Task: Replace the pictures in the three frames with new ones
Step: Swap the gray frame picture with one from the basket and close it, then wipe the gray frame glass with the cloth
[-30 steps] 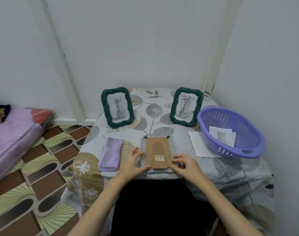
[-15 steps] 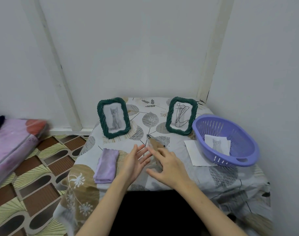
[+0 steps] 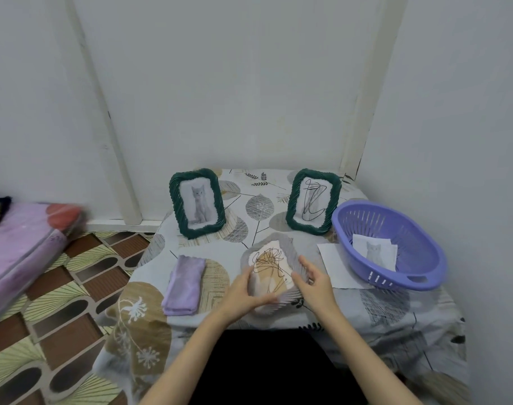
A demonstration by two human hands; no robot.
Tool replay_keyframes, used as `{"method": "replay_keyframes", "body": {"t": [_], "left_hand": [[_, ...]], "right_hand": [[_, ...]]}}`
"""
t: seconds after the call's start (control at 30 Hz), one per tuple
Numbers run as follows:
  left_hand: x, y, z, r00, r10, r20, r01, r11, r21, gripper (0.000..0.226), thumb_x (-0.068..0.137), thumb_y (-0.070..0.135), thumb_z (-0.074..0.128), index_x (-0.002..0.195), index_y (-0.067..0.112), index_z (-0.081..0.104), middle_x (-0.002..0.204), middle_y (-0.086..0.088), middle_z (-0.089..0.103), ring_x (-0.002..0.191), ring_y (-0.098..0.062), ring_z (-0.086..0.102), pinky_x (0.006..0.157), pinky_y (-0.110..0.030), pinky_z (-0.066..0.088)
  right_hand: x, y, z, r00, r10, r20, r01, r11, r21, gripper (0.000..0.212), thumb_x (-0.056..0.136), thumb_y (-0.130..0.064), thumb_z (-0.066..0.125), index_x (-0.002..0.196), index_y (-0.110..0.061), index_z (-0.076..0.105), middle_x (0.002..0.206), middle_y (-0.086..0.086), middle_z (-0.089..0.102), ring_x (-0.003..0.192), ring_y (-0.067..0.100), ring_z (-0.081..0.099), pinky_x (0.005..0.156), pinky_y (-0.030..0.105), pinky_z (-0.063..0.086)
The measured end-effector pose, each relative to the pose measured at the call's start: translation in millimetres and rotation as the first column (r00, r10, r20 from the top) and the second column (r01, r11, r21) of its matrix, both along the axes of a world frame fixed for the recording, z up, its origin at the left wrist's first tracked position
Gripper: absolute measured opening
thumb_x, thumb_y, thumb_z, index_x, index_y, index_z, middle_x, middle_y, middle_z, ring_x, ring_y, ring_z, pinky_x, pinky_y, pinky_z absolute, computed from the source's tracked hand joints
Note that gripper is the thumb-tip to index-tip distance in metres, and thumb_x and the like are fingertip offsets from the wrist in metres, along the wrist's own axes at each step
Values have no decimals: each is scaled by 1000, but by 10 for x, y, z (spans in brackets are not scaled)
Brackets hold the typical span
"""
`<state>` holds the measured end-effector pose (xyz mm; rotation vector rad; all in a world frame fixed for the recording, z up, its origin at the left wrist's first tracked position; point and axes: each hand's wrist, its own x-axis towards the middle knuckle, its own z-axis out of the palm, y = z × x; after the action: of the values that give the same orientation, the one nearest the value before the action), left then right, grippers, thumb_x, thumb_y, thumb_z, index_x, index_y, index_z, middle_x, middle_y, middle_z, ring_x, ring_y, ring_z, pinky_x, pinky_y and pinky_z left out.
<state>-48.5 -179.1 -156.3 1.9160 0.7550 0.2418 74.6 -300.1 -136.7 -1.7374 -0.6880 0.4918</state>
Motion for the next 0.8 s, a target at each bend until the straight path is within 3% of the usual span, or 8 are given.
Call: {"method": "replay_keyframes", "body": {"t": [0.1, 0.2, 0.37, 0.43, 0.5, 0.57, 0.67, 0.8], "left_hand": [[-44, 45, -96, 974, -61, -217, 126, 947, 295, 101, 66, 58, 69, 144, 13, 23, 155, -2, 17, 143, -16, 15, 119, -45, 8], [-74, 128, -223, 960, -82, -266, 182, 909, 374, 92, 75, 51, 66, 145, 9, 24, 157, 2, 8, 145, -13, 7, 119, -43, 0], [-154, 165, -207, 949, -109, -297, 239, 862, 447, 85, 78, 59, 57, 142, 10, 29, 156, 0, 13, 144, -17, 13, 117, -35, 6], [-215, 227, -138, 969, 37, -242, 115, 804, 584, 86, 75, 70, 30, 138, 11, 37, 153, -7, 23, 140, -24, 23, 115, -37, 14], [-311, 385, -91, 951, 297, -82, -156, 694, 703, 74, 81, 56, 20, 131, 8, 46, 145, -15, 38, 133, -30, 35, 112, -44, 26], [-436, 566, -35, 845, 533, -38, -369, 634, 680, 47, 91, 32, 34, 128, 5, 45, 137, -18, 44, 127, -34, 39, 107, -46, 33], [-582, 766, 56, 683, 667, -296, -516, 728, 451, 45, 91, 25, 48, 127, 1, 37, 134, -23, 38, 123, -39, 37, 100, -46, 36], [-635, 927, 110, 731, 548, -408, -501, 836, 226, 41, 85, 25, 60, 112, -4, 48, 116, -21, 54, 104, -33, 53, 83, -37, 46]], "right_hand": [[54, -48, -164, 986, 99, 132, -65, 969, -240, 59, 85, -21, 64, 138, -11, 41, 139, 6, 49, 120, 12, 48, 106, 32, 37], [94, -124, -254, 847, 300, 438, 21, 805, -593, 60, 84, -51, 54, 137, -26, 41, 140, -8, 43, 130, 14, 35, 103, 37, 30], [46, -172, -338, 750, 393, 532, 46, 771, -635, 90, 67, -76, 12, 141, -29, 31, 150, -14, 28, 139, 6, 22, 106, 43, 18], [61, -203, -388, 753, 387, 532, 52, 771, -635, 107, 55, -84, -1, 143, -31, 27, 153, -15, 22, 142, 6, 16, 110, 47, 13], [65, -229, -420, 766, 389, 511, 41, 764, -643, 109, 54, -88, -4, 144, -32, 22, 154, -14, 19, 143, 7, 12, 112, 49, 9], [45, -234, -437, 778, 379, 502, 35, 771, -636, 103, 59, -84, 0, 145, -32, 20, 155, -13, 18, 144, 8, 11, 114, 51, 6], [27, -224, -432, 798, 362, 481, 16, 786, -618, 100, 59, -75, -2, 145, -30, 21, 155, -11, 18, 144, 9, 11, 114, 51, 3], [45, -224, -415, 806, 369, 464, 9, 774, -633, 73, 84, -69, 22, 145, -30, 22, 155, -10, 17, 144, 9, 9, 115, 51, 1]]}}
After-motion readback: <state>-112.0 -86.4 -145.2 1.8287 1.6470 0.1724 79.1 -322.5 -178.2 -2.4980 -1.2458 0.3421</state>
